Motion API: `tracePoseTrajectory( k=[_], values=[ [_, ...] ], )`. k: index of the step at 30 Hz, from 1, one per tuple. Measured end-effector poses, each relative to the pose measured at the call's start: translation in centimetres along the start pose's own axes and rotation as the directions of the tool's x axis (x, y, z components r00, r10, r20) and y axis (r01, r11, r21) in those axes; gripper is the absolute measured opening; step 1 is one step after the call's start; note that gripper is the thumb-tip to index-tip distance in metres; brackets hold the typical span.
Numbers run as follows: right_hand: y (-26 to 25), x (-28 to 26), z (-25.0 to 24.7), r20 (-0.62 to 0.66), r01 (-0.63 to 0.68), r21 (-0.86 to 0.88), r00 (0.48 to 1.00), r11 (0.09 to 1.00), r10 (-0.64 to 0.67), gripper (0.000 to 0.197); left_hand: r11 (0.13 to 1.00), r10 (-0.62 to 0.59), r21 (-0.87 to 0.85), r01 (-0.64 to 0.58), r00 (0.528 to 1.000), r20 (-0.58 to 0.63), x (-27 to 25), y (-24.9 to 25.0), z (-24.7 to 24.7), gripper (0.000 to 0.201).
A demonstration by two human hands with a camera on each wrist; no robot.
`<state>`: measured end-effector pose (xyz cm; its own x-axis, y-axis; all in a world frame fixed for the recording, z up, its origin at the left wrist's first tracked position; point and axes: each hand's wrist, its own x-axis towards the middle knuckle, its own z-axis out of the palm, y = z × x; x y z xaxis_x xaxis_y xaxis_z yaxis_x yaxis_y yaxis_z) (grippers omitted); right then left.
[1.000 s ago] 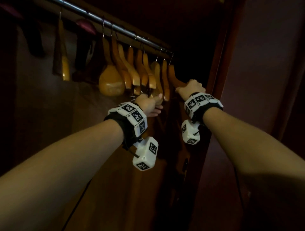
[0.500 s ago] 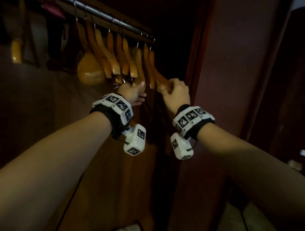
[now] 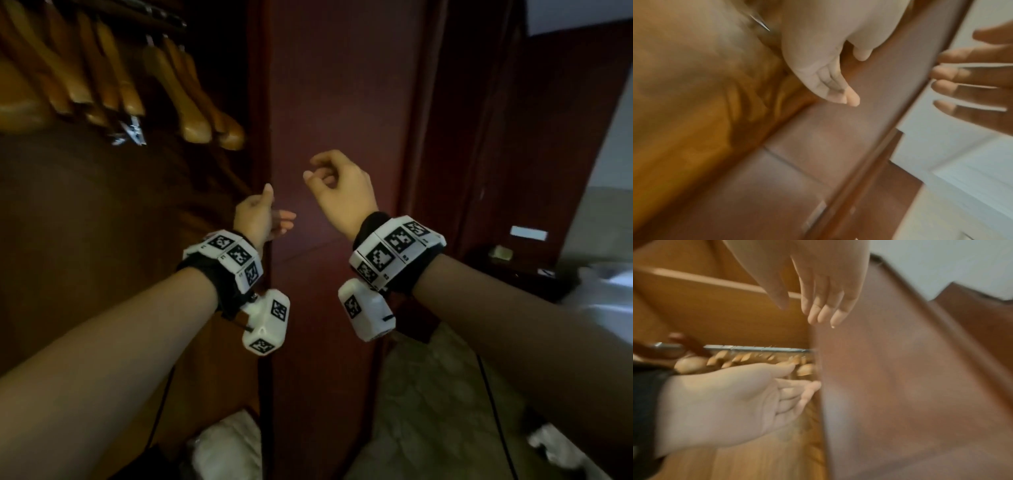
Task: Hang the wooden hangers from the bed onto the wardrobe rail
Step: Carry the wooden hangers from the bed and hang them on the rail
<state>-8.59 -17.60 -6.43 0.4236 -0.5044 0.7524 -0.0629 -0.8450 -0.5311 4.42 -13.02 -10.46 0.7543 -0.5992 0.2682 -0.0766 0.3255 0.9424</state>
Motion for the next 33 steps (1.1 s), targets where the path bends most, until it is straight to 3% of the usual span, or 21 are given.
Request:
tracePoseTrajectory(
  k=[5, 9, 13, 17, 22, 27, 33],
  values=[
    [6.1, -4.1, -10.8, -0.068, -0.138, -0.02, 0.988, 0.99, 0.137, 0.02, 0.999, -0.031, -0.032, 0.035, 0.992, 0.12, -4.1, -2.7, 12.1, 0.032],
    [12.7, -7.9, -22.0, -0.177, -0.277, -0.047, 0.948, 0.96, 0.265, 0.016, 0.99, -0.116, -0.051, 0.132, 0.966, 0.232, -9.3, -6.2, 24.4, 0.035],
    [19.6, -13.5, -32.9, -0.262, -0.433, -0.108, 0.881, 0.895, 0.394, 0.011, 0.973, -0.206, -0.027, 0.23, 0.912, 0.354, -15.3, -9.9, 36.9, 0.037],
    [25.3, -19.7, -43.4, -0.326, -0.584, -0.21, 0.798, 0.784, 0.507, 0.021, 0.948, -0.295, 0.04, 0.314, 0.829, 0.476, -21.2, -13.4, 48.1, 0.038],
    [30.6, -26.9, -56.2, -0.522, -0.767, -0.211, 0.613, 0.606, 0.594, 0.019, 0.92, -0.371, 0.126, 0.372, 0.719, 0.588, -29.0, -16.6, 61.1, 0.039],
    [36.4, -33.7, -66.7, -0.676, -0.906, -0.113, 0.371, 0.408, 0.637, 0.018, 0.905, -0.388, 0.172, 0.39, 0.585, 0.713, -35.6, -20.5, 72.9, 0.037],
    [42.4, -40.5, -77.8, -0.798, -0.988, -0.005, 0.099, 0.157, 0.594, 0.024, 0.88, -0.429, 0.264, 0.395, 0.42, 0.8, -40.3, -26.6, 86.5, 0.037]
  ],
)
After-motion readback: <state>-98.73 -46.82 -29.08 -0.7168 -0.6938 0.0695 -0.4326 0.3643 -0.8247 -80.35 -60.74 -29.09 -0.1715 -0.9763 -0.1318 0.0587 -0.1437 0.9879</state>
